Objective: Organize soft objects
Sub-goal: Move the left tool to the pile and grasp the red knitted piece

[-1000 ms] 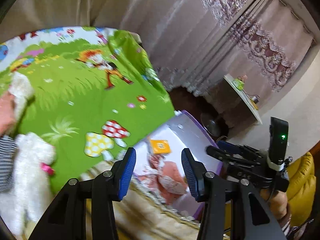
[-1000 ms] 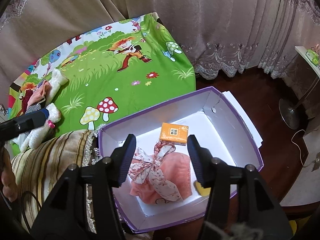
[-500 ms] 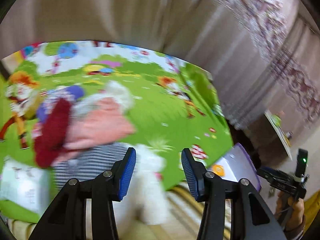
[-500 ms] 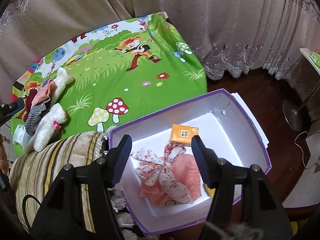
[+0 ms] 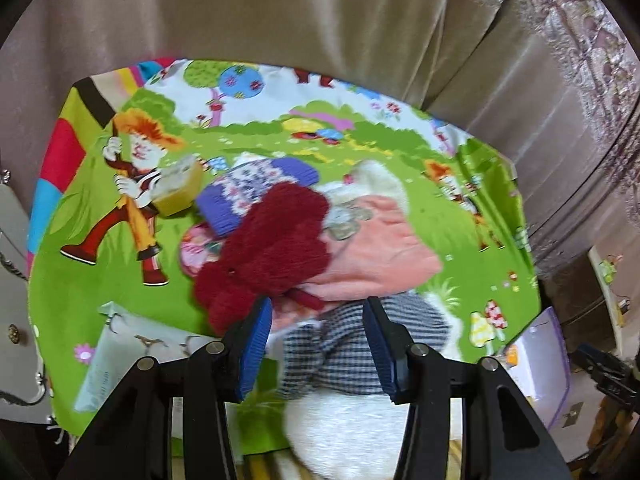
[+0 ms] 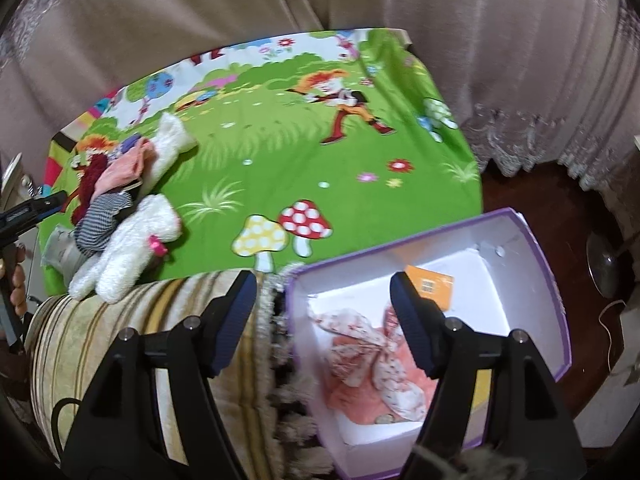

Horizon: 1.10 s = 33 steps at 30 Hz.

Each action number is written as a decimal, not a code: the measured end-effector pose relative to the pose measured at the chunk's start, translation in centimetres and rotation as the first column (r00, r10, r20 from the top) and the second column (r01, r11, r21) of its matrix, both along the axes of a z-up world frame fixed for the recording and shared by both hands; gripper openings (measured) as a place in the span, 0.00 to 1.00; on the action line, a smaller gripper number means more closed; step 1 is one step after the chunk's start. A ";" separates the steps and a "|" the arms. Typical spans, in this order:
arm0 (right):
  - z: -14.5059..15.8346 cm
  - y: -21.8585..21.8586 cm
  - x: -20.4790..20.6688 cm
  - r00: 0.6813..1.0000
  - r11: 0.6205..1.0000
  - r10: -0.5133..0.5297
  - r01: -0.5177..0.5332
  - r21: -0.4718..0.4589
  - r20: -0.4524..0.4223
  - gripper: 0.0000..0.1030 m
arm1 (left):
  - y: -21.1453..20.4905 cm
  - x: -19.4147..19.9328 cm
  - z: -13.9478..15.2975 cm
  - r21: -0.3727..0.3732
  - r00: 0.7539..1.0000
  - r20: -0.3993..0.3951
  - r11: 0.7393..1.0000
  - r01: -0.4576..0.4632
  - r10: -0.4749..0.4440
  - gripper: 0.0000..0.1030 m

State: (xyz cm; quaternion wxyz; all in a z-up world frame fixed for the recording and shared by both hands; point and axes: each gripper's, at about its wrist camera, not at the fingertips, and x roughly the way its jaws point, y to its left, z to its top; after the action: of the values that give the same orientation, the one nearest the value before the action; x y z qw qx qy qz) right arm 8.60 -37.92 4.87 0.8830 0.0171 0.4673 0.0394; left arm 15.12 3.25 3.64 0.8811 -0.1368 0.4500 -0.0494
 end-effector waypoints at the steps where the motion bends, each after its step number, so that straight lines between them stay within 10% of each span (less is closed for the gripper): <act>1: 0.0 0.6 0.2 1.000 1.000 0.014 -0.014 0.001 0.000 0.71 | 0.2 0.3 -0.3 0.012 1.000 -0.010 1.000 -0.002 0.002 0.47; 22: -0.9 16.5 3.3 0.922 0.922 0.386 -0.387 -0.019 -0.037 0.75 | 1.7 6.2 -5.0 0.122 0.992 -0.123 0.993 -0.010 0.025 0.58; 33: -2.5 25.1 4.3 0.821 0.819 0.568 -0.571 -0.059 -0.058 0.83 | 3.7 6.5 -5.5 -0.008 0.994 -0.092 0.998 -0.063 0.062 0.35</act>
State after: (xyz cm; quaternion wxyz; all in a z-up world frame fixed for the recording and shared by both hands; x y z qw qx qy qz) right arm 12.90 -12.82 2.34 0.8220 -0.1553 0.4686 0.2838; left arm 21.58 6.93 -1.87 0.8599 -0.1577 0.4851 -0.0177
